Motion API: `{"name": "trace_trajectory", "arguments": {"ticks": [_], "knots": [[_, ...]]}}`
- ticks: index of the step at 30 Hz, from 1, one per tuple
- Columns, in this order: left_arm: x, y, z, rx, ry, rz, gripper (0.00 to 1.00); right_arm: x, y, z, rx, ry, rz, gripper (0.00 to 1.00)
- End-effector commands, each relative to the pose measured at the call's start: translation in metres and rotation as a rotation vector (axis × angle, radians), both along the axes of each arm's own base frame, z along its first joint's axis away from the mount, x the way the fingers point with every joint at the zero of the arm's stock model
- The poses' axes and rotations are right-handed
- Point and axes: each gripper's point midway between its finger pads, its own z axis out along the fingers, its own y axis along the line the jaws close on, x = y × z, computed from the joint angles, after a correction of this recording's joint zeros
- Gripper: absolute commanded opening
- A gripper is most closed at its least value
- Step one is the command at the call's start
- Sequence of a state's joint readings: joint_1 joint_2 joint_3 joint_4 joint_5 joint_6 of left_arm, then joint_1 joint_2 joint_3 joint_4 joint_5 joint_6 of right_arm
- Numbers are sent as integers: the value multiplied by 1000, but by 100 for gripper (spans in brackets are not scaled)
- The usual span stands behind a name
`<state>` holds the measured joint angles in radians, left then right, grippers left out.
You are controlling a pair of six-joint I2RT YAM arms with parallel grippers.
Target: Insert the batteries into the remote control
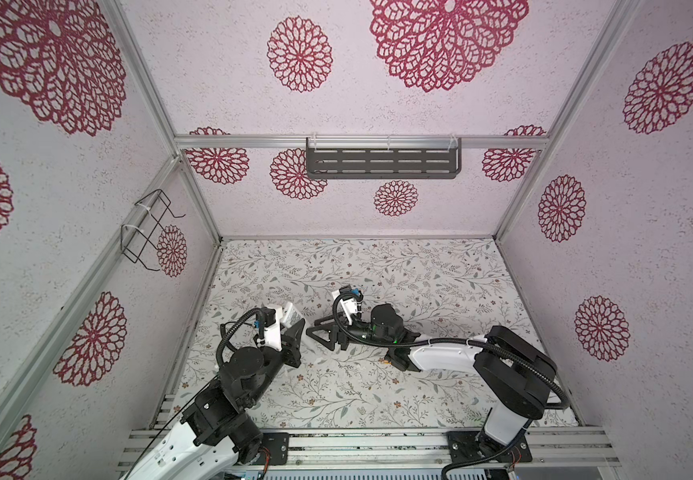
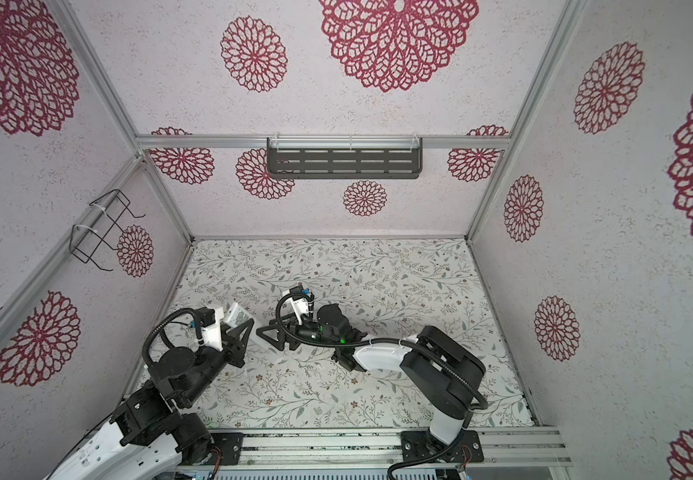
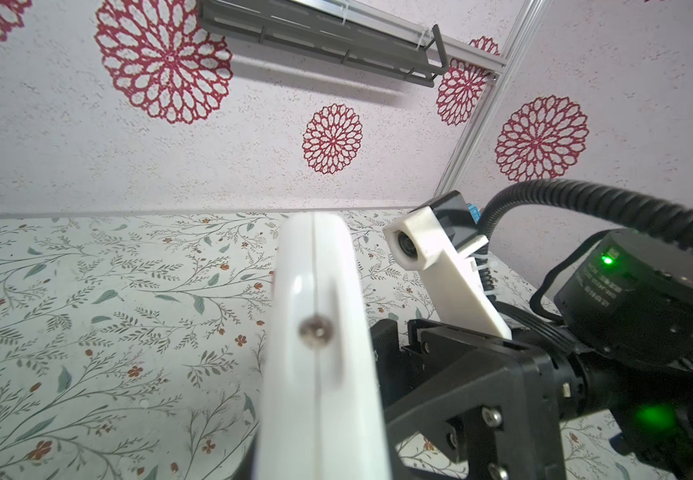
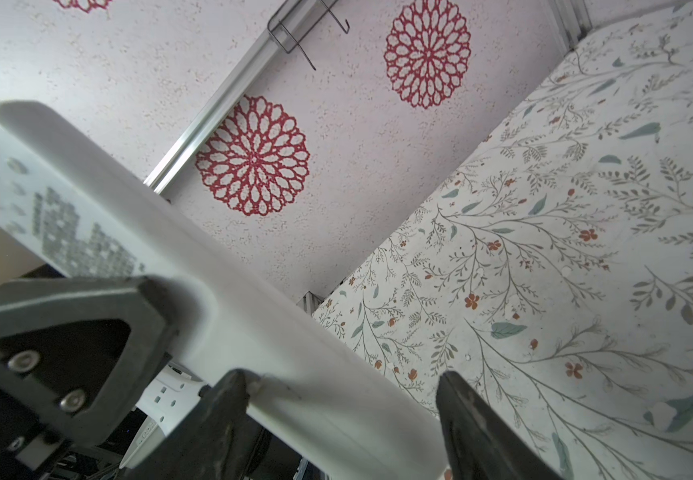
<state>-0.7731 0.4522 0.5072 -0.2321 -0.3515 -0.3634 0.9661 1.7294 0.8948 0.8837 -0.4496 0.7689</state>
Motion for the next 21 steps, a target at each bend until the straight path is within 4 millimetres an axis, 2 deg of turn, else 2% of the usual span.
{"name": "trace_trajectory", "arguments": {"ticks": [1,6,17,21], "knots": [[-8,-20,28,-92,-74,-116,0,29,2,-43,-173,180,-143,75],[-5,-24,24,-65,-69,-115,0,32,-2,-77,-310,286,-177,76],[17,-39,0,17,-40,-89,0,33,-19,-120,-393,385,-207,77],[25,-41,-8,47,-43,-69,0,34,-26,-128,-394,401,-218,77]]}}
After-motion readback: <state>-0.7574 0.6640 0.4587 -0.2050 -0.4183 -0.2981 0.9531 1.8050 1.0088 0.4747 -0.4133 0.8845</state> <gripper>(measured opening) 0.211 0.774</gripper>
